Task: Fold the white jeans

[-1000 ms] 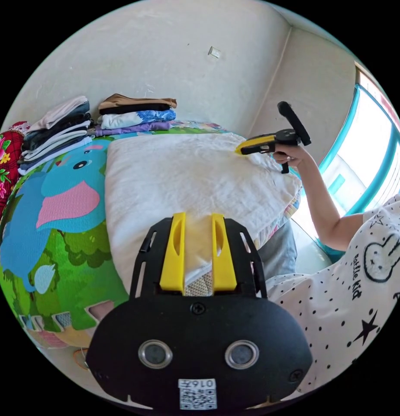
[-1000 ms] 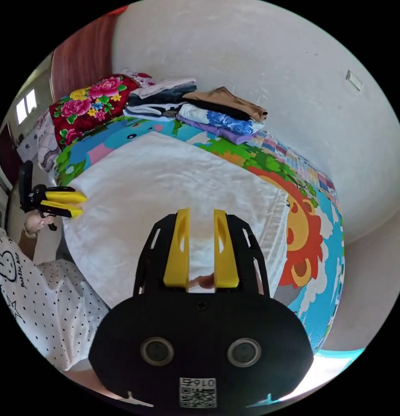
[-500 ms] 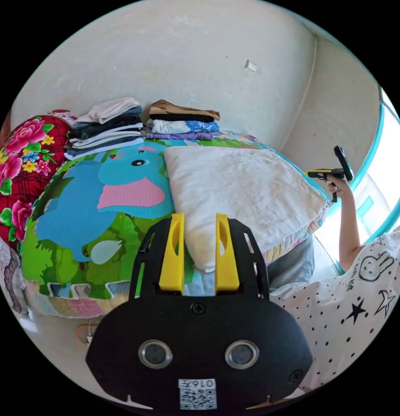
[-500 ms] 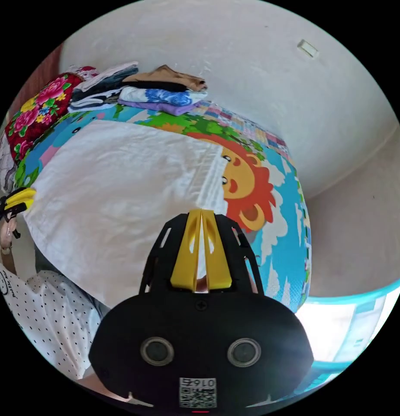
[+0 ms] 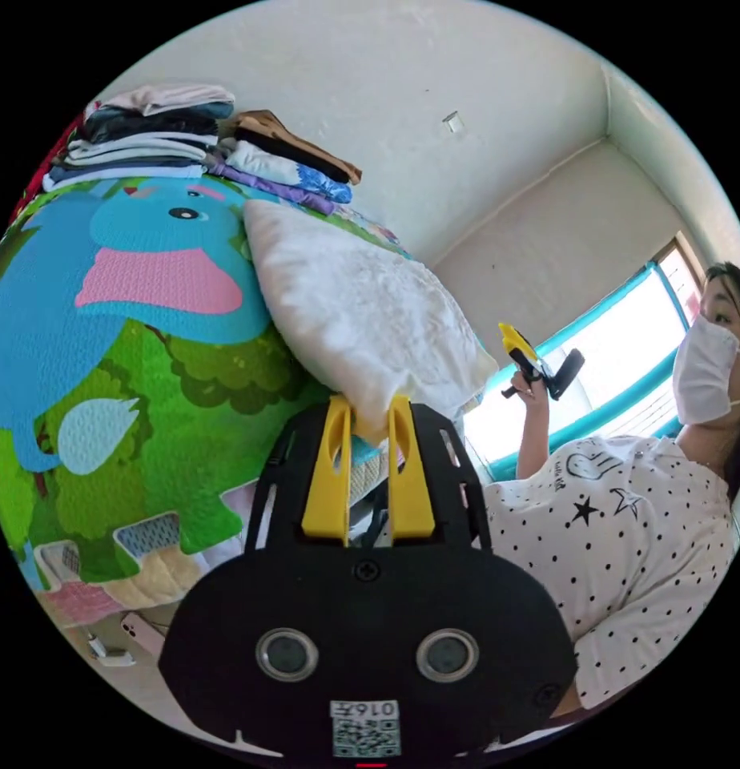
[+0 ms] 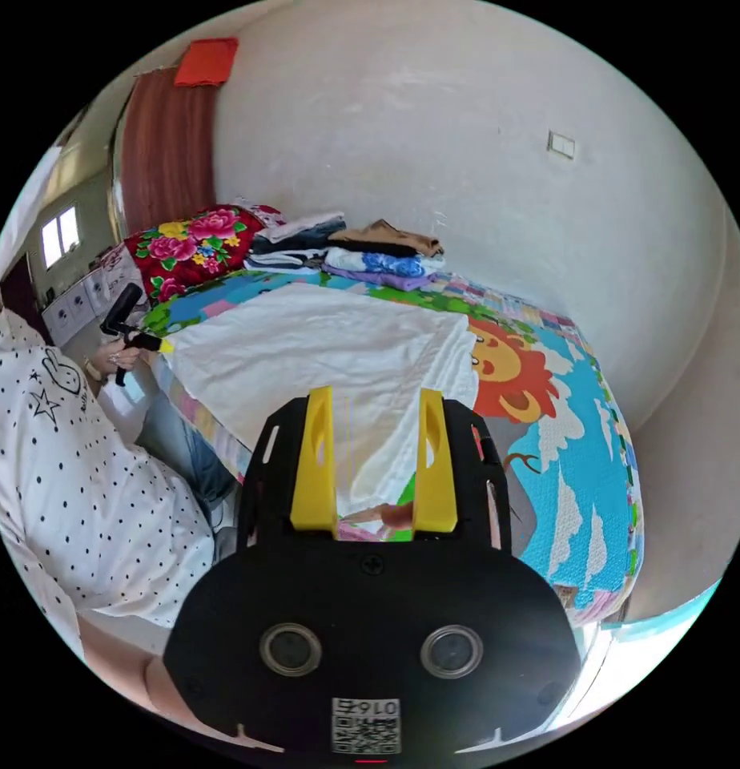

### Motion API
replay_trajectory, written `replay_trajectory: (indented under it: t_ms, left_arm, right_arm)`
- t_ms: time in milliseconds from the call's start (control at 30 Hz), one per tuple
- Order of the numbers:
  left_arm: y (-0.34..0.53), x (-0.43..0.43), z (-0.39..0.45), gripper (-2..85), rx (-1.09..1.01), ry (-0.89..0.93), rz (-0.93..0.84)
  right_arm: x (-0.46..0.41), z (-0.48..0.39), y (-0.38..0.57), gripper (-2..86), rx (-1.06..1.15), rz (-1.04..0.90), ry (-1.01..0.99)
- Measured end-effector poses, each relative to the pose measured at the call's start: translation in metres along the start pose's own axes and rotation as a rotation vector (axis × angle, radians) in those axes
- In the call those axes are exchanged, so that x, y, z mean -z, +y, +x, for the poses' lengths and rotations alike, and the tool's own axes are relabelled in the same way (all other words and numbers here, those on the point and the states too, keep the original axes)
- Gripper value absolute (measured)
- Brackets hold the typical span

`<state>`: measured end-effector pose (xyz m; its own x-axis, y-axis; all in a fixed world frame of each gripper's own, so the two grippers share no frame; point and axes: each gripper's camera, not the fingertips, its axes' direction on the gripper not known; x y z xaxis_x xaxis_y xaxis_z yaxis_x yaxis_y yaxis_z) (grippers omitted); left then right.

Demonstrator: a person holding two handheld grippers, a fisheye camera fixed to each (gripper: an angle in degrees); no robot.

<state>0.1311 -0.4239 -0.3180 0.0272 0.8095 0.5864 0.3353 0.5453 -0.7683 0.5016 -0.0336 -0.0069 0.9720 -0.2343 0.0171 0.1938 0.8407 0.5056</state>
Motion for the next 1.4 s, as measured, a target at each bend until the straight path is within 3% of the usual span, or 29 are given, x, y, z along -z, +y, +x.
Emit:
replay_trajectory:
  t_ms: [167,300,467,600,667,767,1000,1033,1167,1333,1400]
  left_arm:
    - [-0.018,0.012,-0.01,4.7,-0.138,0.099,0.138]
    - [-0.051,0.011,-0.02,4.4,-0.205,0.158,0.146]
    - [-0.078,-0.002,-0.053,4.3,-0.181,0.246,0.144]
    - [-0.08,-0.01,-0.093,4.2,-0.13,0.295,0.152]
    - [-0.077,-0.013,-0.107,4.2,-0.124,0.311,0.164]
    - [-0.073,-0.017,-0.13,4.1,-0.104,0.343,0.18]
    - [-0.054,-0.025,-0.173,4.2,-0.074,0.384,0.176]
    - [-0.053,-0.025,-0.177,4.1,-0.069,0.388,0.178]
    - [-0.037,-0.018,-0.213,4.1,-0.018,0.464,0.234]
    - [-0.027,-0.016,-0.229,4.1,-0.024,0.461,0.229]
    - [-0.02,-0.006,-0.236,4.0,-0.029,0.456,0.233]
  right_arm:
    - [0.027,-0.112,-0.008,17.0,0.145,0.303,0.134]
    - [0.008,-0.198,-0.03,19.4,0.313,0.242,0.096]
    - [-0.017,-0.312,-0.051,20.1,0.534,0.267,0.239]
    - [0.004,-0.317,-0.061,20.7,0.478,0.308,0.258]
    - [0.026,-0.306,-0.063,22.0,0.417,0.325,0.06]
    - [0.01,-0.322,-0.06,24.0,0.445,0.253,-0.043]
    - [-0.093,-0.36,-0.076,23.7,0.361,-0.026,0.359]
    - [-0.097,-0.362,-0.081,22.8,0.326,-0.015,0.358]
    - [-0.127,-0.38,-0.075,20.7,0.423,0.039,0.738]
    - [-0.191,-0.374,-0.075,14.3,0.512,-0.032,0.779]
    - [-0.199,-0.367,-0.082,8.9,0.511,-0.054,0.683]
